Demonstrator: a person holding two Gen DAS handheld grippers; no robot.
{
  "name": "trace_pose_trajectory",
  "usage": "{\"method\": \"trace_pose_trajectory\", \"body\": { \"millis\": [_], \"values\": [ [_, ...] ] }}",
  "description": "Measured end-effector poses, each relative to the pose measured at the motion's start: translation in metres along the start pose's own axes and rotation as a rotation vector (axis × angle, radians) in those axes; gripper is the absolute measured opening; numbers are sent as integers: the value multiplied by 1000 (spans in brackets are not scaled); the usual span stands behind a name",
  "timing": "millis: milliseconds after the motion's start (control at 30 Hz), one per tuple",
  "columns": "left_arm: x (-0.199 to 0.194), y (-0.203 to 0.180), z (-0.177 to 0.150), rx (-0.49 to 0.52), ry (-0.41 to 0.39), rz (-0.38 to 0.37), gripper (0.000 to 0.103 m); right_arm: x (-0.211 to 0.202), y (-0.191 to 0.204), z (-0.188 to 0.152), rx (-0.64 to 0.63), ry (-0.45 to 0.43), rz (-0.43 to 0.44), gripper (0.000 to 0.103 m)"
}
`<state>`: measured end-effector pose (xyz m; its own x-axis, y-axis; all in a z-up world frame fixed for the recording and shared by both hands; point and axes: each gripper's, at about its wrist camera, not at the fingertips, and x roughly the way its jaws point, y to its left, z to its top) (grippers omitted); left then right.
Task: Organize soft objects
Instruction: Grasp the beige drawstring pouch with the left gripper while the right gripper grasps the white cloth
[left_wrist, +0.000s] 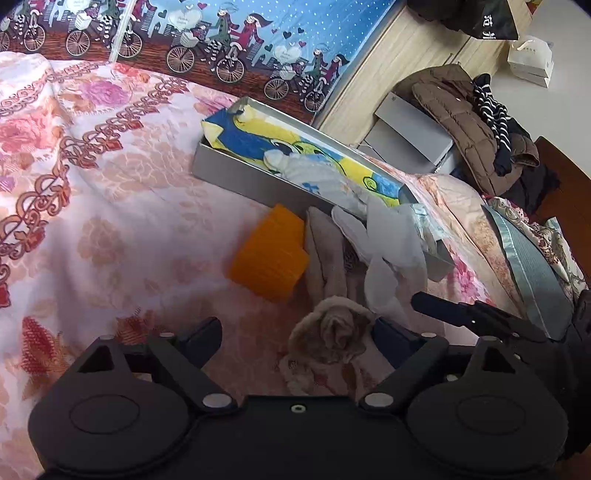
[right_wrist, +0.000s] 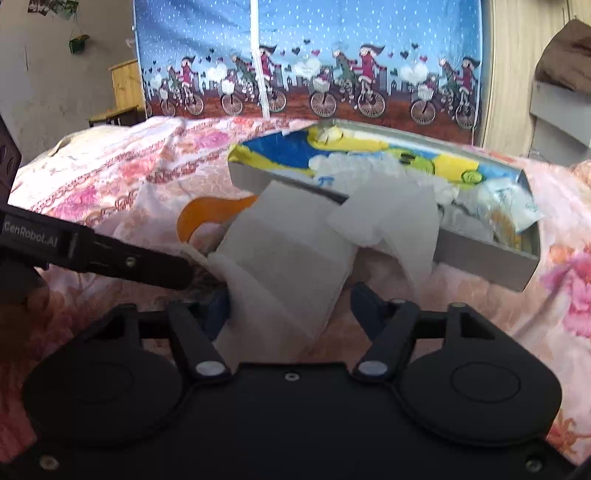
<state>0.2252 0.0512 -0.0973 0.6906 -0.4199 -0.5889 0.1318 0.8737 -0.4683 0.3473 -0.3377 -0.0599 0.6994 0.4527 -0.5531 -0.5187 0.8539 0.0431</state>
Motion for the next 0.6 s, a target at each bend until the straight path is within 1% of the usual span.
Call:
{"method": "trace_pose_trajectory", "body": {
  "millis": [33, 67, 100, 133, 167, 200, 300, 367, 500, 600],
  "values": [
    [2, 0, 0, -1, 8, -7, 85, 3, 1, -2, -10, 10, 0, 45],
    [5, -1, 1, 1, 12, -11, 79, 5, 3, -3, -21, 19, -1, 32],
    [7, -2, 1, 4, 18, -17, 74, 5, 5, -5, -30, 23, 1, 24],
    [10, -3, 2, 7, 28, -24, 63, 5, 6, -5, -40, 21, -4, 21],
    [13, -5, 2, 10, 38, -33, 48, 5, 7, -5, -52, 22, -12, 15],
    [16, -7, 2, 13, 48, -42, 43, 4, 9, -4, -64, 19, -24, 11],
    [20, -15, -1, 36, 75, -43, 39, -1, 9, 0, -73, 6, -48, 6],
    [18, -21, -3, 68, 58, -26, 37, -3, 9, 4, -74, -9, -61, 5],
    [12, -31, -5, 79, 19, 1, 34, -8, 3, 10, -91, -40, -102, 3],
    [4, -44, -5, 127, -28, 38, 33, -6, -6, 10, -67, -31, -134, 2]
  ]
}}
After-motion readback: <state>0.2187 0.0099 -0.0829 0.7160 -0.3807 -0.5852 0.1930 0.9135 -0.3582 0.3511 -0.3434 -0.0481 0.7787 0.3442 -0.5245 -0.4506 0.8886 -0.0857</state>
